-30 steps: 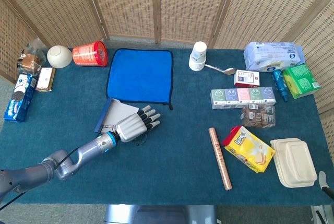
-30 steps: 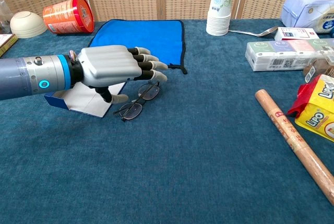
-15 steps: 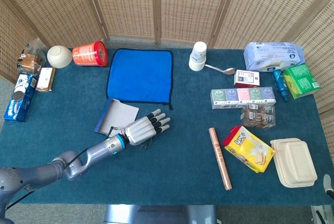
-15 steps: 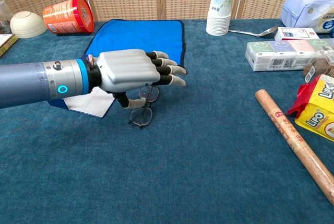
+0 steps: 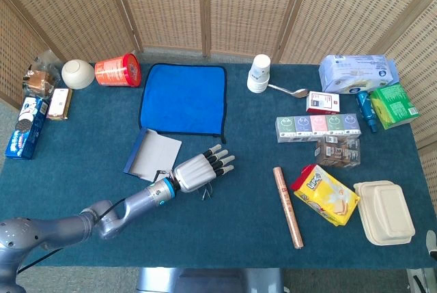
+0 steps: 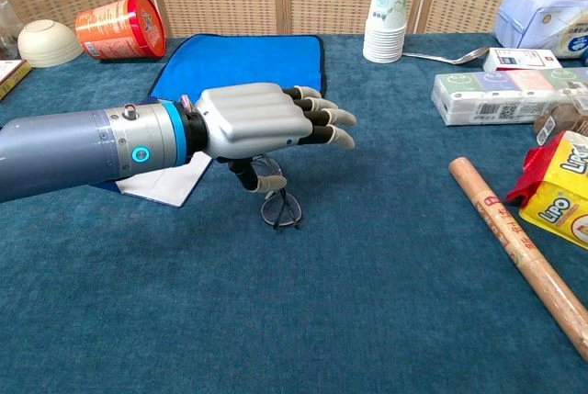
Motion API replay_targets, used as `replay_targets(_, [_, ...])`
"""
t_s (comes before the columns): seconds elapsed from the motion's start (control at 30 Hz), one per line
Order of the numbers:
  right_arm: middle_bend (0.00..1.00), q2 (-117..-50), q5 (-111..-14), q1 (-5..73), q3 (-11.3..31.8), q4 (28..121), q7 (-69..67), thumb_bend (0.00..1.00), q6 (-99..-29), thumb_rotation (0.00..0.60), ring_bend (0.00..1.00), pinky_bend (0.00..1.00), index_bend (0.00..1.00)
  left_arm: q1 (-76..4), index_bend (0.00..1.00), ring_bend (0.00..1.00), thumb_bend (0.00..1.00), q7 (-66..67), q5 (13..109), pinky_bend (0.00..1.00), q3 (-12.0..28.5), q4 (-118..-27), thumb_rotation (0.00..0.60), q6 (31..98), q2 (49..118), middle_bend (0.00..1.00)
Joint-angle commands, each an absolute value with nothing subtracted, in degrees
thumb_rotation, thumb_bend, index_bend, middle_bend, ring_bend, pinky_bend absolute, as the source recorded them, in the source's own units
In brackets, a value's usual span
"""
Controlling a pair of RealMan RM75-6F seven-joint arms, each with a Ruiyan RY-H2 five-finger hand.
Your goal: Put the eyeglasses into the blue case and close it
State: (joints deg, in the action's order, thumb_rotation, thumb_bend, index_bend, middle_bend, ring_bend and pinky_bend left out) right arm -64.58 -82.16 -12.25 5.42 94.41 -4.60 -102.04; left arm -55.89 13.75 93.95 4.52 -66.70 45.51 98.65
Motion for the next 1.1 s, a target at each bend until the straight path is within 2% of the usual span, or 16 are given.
replay_targets(0.03, [0.03, -64.6, -82.15, -12.42, 5.46, 94.3, -4.75, 0.38, -102.17, 0.6, 0.0, 0.05, 0.0, -55.91, 0.15, 0.0, 0.38, 12.53, 92.46, 0.0, 4.52, -69.55, 0.6, 44.37, 96.37, 0.0])
replay_targets(0.3, [0.03, -64.92, -82.28, -12.41, 5.65, 94.03, -4.92, 0.38, -101.9, 0.6, 0.0, 0.05, 0.0, -56.34, 0.19, 0.0, 0.38, 11.1, 89.87, 0.0, 3.62, -72.59, 0.6, 41.03, 92.62, 0.0])
replay_targets(0.93, [0.03, -64.75, -82.03, -13.42, 6.12, 94.24, -5.04, 0.38, -102.62, 0.6, 0.0, 0.05, 0.0, -57.97, 0.25, 0.0, 0.38, 13.12, 86.87, 0.0, 2.92, -67.49, 0.6, 38.68, 96.28, 0.0])
replay_targets(1.1, [0.03, -64.68, -82.06, -13.76, 6.2, 94.18, -5.3, 0.38, -102.91, 0.6, 0.0, 0.05, 0.0, -58.51, 0.3, 0.0, 0.38, 12.27, 86.15, 0.0, 3.07, -66.31, 0.6, 38.21, 97.37, 0.0])
